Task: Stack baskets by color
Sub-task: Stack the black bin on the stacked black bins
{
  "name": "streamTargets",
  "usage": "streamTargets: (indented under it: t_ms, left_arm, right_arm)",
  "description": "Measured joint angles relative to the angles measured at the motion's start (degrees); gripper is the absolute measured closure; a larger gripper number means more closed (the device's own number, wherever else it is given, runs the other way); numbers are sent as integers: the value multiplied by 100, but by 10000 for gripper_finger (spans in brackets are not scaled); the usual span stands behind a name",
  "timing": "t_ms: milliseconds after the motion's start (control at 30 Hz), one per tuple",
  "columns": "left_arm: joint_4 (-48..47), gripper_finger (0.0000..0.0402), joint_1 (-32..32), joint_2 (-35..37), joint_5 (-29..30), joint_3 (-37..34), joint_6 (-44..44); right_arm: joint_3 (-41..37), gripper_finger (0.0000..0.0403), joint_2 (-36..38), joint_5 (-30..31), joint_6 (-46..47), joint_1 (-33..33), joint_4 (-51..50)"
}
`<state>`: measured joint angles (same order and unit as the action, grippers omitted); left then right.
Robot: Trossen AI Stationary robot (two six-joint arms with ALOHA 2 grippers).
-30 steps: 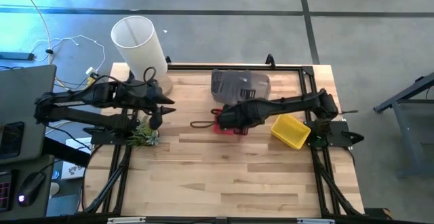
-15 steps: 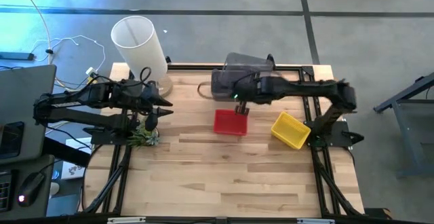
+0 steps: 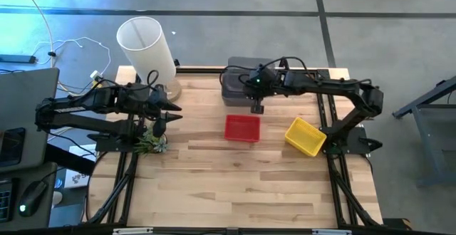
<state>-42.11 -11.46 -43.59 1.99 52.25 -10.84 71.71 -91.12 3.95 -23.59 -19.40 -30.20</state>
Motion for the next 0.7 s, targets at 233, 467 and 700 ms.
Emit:
streamTargets:
  t_ms: [233,467,700]
  left_arm:
    - [4,268,-4,0,14,0,-95]
    - [2,268,-4,0,14,0,-100]
    - [0,268,-4,0,14,0,-117]
  right_arm:
    - [-66,403,-298,-425,-59,-91,531]
    - [-66,403,-568,-465,-77,-87,708]
    - [-68,403,-753,-221,23,-88,695]
